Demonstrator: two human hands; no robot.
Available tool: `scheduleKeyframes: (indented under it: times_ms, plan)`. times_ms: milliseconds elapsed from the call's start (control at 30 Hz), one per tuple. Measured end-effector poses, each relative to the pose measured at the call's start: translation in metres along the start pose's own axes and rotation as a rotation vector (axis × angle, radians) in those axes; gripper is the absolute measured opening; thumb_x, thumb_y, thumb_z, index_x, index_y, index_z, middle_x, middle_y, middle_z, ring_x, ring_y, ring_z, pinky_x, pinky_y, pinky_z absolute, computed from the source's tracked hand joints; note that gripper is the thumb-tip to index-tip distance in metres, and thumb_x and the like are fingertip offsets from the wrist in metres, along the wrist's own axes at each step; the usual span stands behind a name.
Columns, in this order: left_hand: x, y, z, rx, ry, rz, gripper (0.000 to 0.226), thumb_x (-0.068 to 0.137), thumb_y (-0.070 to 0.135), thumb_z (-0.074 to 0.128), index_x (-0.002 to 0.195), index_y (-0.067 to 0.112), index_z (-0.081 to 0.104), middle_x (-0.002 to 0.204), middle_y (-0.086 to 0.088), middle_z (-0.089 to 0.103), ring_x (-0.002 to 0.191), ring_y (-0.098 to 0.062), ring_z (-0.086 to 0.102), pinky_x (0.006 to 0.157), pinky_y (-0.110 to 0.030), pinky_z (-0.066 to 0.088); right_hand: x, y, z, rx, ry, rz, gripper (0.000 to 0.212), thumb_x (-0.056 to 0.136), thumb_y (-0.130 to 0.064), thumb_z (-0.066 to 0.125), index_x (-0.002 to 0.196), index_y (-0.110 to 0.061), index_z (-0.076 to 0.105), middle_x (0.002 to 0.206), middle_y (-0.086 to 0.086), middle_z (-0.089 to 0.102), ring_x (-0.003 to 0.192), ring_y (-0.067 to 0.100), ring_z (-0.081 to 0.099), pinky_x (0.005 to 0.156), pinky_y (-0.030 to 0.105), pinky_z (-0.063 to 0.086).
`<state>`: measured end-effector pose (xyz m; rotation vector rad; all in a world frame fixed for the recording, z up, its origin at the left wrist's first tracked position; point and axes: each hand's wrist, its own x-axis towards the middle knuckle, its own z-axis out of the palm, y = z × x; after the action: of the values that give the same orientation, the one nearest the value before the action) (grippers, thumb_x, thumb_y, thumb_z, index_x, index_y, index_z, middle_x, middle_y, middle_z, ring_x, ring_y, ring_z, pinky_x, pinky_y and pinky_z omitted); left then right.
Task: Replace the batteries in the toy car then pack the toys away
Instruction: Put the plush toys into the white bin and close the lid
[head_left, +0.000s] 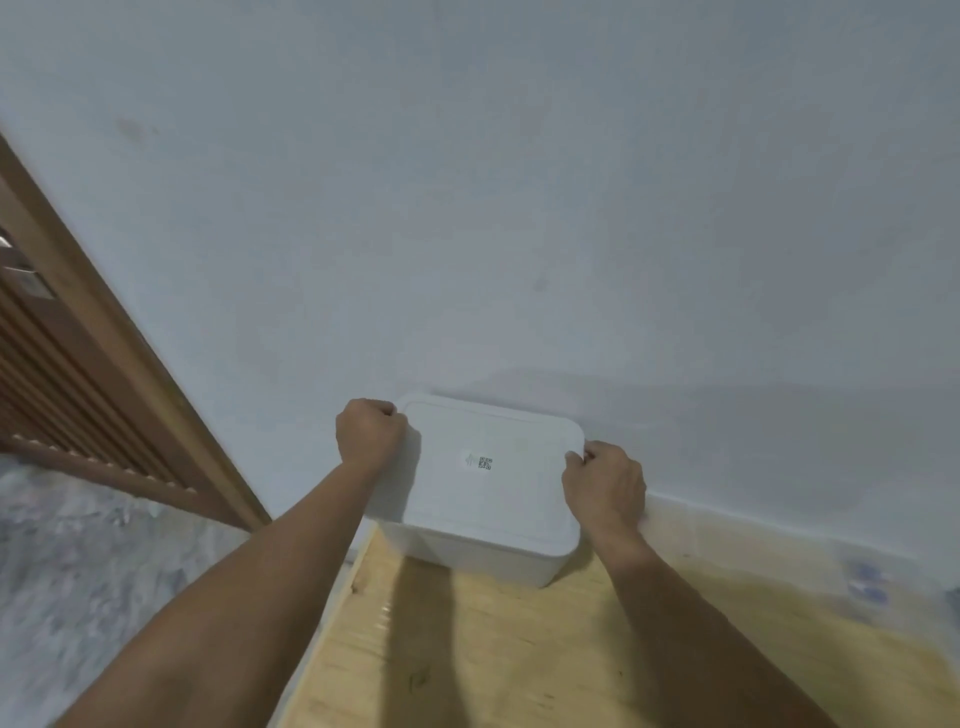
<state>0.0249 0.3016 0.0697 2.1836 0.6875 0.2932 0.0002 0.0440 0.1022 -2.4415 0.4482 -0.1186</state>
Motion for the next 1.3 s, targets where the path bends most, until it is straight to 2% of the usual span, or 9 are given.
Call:
scheduleKeyframes:
  times_ms: [200, 300, 600, 767, 867, 967, 1033, 1100, 1300]
  plan:
    - [-0.004, 0.005, 0.000, -0.081, 0.045, -0.043, 0.020, 0.075, 0.009, 0.062, 0.070, 0.021, 0.047, 0.076, 0.001, 0.040, 0.072, -0.017, 0.035, 0.064, -0.026, 0.029, 0.001, 0.004, 0.000, 0.129, 0.044, 0.059, 0.032, 0.090, -0.005, 0.048, 0.114, -0.011, 0.069, 0.112, 0.010, 0.069, 0.103, 0.032, 0.062, 0.082, 0.029, 0.047]
    - [-0.006, 0.009, 0.002, -0.079, 0.071, -0.062, 0.021, 0.076, 0.011, 0.062, 0.070, 0.022, 0.046, 0.076, 0.001, 0.040, 0.072, -0.017, 0.034, 0.054, -0.025, 0.024, 0.000, 0.009, -0.002, 0.199, 0.053, 0.072, 0.033, 0.089, -0.007, 0.051, 0.115, -0.012, 0.070, 0.114, 0.007, 0.070, 0.106, 0.029, 0.062, 0.083, 0.025, 0.044]
    - [-0.009, 0.014, 0.002, -0.040, 0.065, -0.075, 0.016, 0.082, 0.012, 0.064, 0.068, 0.017, 0.059, 0.071, -0.004, 0.053, 0.069, -0.026, 0.045, 0.067, -0.026, 0.038, 0.010, 0.016, 0.008, 0.230, 0.023, 0.021, 0.025, 0.090, -0.013, 0.060, 0.113, -0.011, 0.069, 0.109, 0.006, 0.071, 0.105, 0.025, 0.063, 0.086, 0.024, 0.044]
    - [-0.015, 0.007, 0.006, -0.056, 0.035, 0.032, 0.023, 0.073, 0.014, 0.051, 0.056, 0.012, 0.037, 0.058, -0.006, 0.029, 0.058, -0.022, 0.029, 0.055, -0.027, 0.025, 0.018, 0.018, 0.018, 0.120, 0.011, -0.035, 0.029, 0.095, -0.018, 0.054, 0.122, -0.010, 0.061, 0.115, 0.009, 0.066, 0.108, 0.028, 0.060, 0.090, 0.033, 0.046]
    - [-0.023, 0.004, 0.006, 0.037, -0.026, 0.192, 0.020, 0.078, 0.020, 0.046, 0.064, 0.010, 0.034, 0.060, -0.004, 0.037, 0.059, -0.026, 0.037, 0.051, -0.027, 0.025, 0.016, 0.017, 0.022, 0.038, 0.008, -0.046, 0.029, 0.099, -0.020, 0.047, 0.125, -0.010, 0.056, 0.119, 0.010, 0.062, 0.110, 0.030, 0.056, 0.087, 0.035, 0.045]
    - [-0.031, -0.003, 0.011, 0.320, -0.089, 0.391, 0.024, 0.092, 0.027, 0.036, 0.106, 0.012, 0.049, 0.113, -0.008, 0.056, 0.110, -0.034, 0.053, 0.081, -0.040, 0.045, 0.008, 0.014, 0.030, -0.127, 0.039, -0.196, 0.037, 0.098, -0.018, 0.046, 0.134, -0.009, 0.048, 0.140, 0.009, 0.047, 0.128, 0.029, 0.042, 0.101, 0.038, 0.037]
    - [-0.033, -0.004, 0.015, 0.551, -0.191, 0.473, 0.054, 0.099, 0.036, 0.025, 0.146, 0.010, 0.027, 0.158, -0.008, 0.023, 0.148, -0.027, 0.016, 0.117, -0.049, 0.016, 0.001, 0.011, 0.035, -0.215, 0.020, -0.340, 0.046, 0.098, -0.022, 0.045, 0.141, -0.007, 0.040, 0.153, 0.010, 0.033, 0.141, 0.028, 0.028, 0.114, 0.039, 0.024]
    - [-0.034, -0.004, 0.020, 0.673, -0.276, 0.536, 0.066, 0.099, 0.045, 0.013, 0.153, 0.008, 0.008, 0.163, -0.007, 0.001, 0.150, -0.021, -0.007, 0.120, -0.051, -0.004, -0.006, 0.010, 0.040, -0.312, -0.067, -0.442, 0.057, 0.100, -0.035, 0.038, 0.147, -0.006, 0.029, 0.158, 0.011, 0.022, 0.147, 0.029, 0.014, 0.119, 0.041, 0.011]
    - [-0.035, -0.005, 0.022, 0.764, -0.307, 0.567, 0.080, 0.095, 0.060, 0.007, 0.154, 0.006, -0.001, 0.163, -0.009, -0.008, 0.149, -0.021, -0.013, 0.121, -0.046, -0.004, -0.009, 0.011, 0.043, -0.497, -0.193, -0.484, 0.080, 0.096, -0.060, 0.014, 0.152, -0.003, 0.005, 0.161, 0.014, 0.001, 0.149, 0.029, -0.004, 0.121, 0.048, 0.000]
